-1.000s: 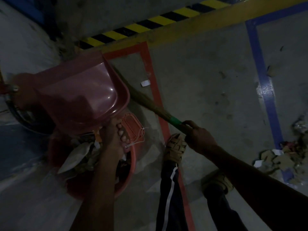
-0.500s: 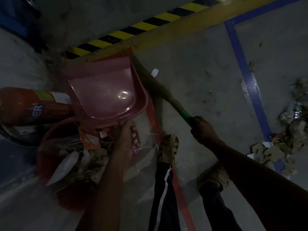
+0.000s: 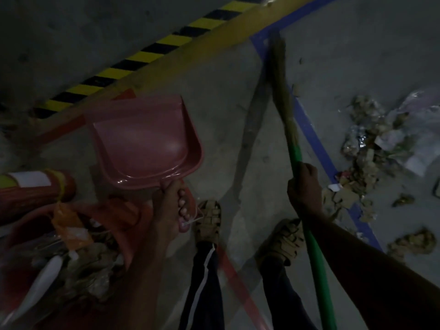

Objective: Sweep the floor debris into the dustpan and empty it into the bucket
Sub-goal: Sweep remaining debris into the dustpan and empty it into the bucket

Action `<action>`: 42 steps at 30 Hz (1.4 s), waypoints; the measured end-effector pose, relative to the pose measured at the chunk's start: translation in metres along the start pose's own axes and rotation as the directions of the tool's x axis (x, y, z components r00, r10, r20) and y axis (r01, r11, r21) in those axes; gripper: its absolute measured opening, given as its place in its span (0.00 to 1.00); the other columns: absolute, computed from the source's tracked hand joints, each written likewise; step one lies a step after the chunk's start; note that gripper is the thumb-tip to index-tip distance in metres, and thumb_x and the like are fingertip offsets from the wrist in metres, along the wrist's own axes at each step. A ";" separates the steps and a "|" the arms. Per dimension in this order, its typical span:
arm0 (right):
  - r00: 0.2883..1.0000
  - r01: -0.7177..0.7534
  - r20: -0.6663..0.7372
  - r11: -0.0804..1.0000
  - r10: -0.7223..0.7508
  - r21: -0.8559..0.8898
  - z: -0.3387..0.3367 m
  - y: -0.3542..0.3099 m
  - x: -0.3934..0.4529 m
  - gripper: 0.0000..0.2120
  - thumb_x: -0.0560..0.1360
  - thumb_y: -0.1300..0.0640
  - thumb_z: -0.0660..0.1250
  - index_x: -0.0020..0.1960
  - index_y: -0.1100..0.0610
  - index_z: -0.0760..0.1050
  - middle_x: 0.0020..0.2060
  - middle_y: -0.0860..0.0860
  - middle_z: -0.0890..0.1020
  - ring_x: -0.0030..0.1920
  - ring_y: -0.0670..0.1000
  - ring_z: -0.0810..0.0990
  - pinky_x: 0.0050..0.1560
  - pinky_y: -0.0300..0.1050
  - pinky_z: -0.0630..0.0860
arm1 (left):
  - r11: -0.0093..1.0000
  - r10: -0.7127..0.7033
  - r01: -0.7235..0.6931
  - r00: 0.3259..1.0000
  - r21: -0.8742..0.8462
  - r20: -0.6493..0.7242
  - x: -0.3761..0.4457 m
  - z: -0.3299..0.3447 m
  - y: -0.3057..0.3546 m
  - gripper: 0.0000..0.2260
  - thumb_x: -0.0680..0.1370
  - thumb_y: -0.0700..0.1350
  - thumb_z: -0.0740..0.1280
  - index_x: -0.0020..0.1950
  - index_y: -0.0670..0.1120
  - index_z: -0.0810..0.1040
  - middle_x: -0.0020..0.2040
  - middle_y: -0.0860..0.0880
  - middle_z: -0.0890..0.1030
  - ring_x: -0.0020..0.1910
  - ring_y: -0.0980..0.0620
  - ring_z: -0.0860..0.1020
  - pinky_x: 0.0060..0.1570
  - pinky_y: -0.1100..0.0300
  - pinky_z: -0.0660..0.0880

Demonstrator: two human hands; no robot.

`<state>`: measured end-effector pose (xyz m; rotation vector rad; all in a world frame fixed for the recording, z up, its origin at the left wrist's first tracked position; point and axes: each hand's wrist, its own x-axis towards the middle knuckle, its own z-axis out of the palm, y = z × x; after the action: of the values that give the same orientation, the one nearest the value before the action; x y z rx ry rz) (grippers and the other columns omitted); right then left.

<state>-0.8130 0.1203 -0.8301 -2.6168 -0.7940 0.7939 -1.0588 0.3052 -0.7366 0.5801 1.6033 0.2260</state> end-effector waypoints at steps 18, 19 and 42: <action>0.972 -0.191 0.169 0.967 0.162 0.170 -0.032 0.031 0.081 0.18 0.80 0.59 0.60 0.69 0.61 0.67 0.60 0.60 0.70 0.47 0.53 0.69 0.46 0.46 0.66 | 0.982 0.018 -0.039 0.994 0.187 0.109 -0.015 0.141 -0.017 0.13 0.75 0.41 0.64 0.30 0.46 0.66 0.21 0.50 0.63 0.15 0.53 0.60 0.23 0.68 0.62; 0.970 -0.213 0.152 0.961 0.187 0.178 -0.034 0.038 0.084 0.16 0.80 0.59 0.60 0.66 0.61 0.69 0.59 0.60 0.71 0.46 0.54 0.70 0.45 0.47 0.67 | 0.978 0.018 -0.042 0.993 0.203 0.117 -0.015 0.146 -0.018 0.13 0.75 0.42 0.64 0.31 0.46 0.66 0.21 0.50 0.63 0.15 0.53 0.60 0.23 0.68 0.61; 0.829 -0.379 -0.276 0.851 0.487 0.363 -0.096 0.265 -0.064 0.24 0.78 0.58 0.64 0.72 0.66 0.68 0.62 0.64 0.74 0.57 0.62 0.75 0.55 0.50 0.71 | 0.797 -0.116 -0.096 0.944 0.596 0.308 -0.083 0.292 -0.113 0.13 0.76 0.42 0.65 0.31 0.44 0.69 0.21 0.49 0.64 0.16 0.53 0.61 0.24 0.67 0.60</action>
<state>-0.6902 -0.1413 -0.8362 -2.5745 0.0415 0.4596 -0.7990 0.1123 -0.7553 1.0450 1.3279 -0.4057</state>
